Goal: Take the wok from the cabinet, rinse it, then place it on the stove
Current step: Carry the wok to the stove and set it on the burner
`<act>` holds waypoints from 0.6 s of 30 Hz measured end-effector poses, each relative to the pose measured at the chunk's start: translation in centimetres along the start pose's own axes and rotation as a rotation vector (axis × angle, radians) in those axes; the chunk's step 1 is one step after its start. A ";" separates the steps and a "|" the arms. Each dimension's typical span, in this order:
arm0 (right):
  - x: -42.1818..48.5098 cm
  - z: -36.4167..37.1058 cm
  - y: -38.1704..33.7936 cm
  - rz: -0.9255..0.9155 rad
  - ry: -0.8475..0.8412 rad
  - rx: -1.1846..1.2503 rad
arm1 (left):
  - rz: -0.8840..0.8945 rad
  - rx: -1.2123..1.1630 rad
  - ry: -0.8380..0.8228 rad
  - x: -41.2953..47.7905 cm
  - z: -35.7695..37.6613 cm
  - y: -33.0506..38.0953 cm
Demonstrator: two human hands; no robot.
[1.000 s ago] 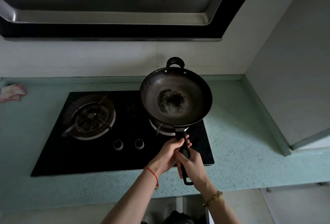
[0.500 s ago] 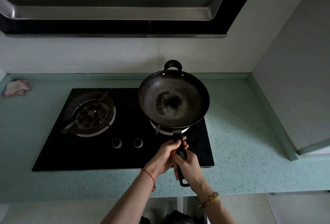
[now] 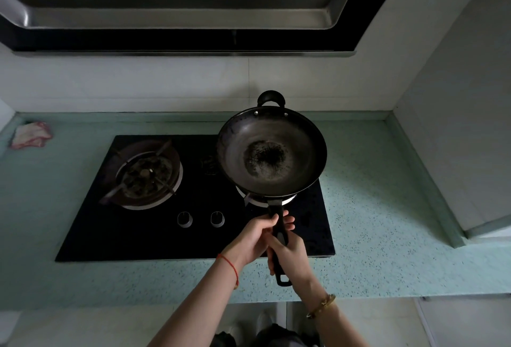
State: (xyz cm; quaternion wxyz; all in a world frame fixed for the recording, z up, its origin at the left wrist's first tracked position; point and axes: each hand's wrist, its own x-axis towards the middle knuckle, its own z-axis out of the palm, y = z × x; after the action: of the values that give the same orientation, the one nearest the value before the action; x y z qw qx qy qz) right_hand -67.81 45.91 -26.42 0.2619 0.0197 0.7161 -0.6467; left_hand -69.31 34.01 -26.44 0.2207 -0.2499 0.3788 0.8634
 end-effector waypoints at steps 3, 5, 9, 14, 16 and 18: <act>0.2 0.0 -0.1 0.041 0.009 0.010 | -0.037 0.017 0.012 -0.1 0.4 0.6; 0.2 0.0 -0.2 0.067 0.006 0.013 | -0.053 0.022 0.032 -0.3 0.7 0.9; 0.0 0.0 -0.6 0.106 0.009 0.041 | -0.077 0.070 0.100 -0.4 1.4 1.2; -0.3 0.2 -1.1 0.137 0.005 0.071 | -0.147 0.209 0.241 -0.2 2.3 1.5; -0.3 0.2 -1.2 0.133 0.011 0.076 | -0.129 0.254 0.317 0.1 2.4 1.6; -0.3 0.3 -1.2 0.132 0.019 0.083 | -0.109 0.277 0.353 0.1 2.5 1.6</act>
State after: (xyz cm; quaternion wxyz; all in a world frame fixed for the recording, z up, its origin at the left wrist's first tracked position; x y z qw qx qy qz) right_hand -67.87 45.53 -25.24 0.2961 0.0841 0.6884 -0.6568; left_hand -70.94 34.95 -24.22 0.2297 -0.3843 0.5124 0.7328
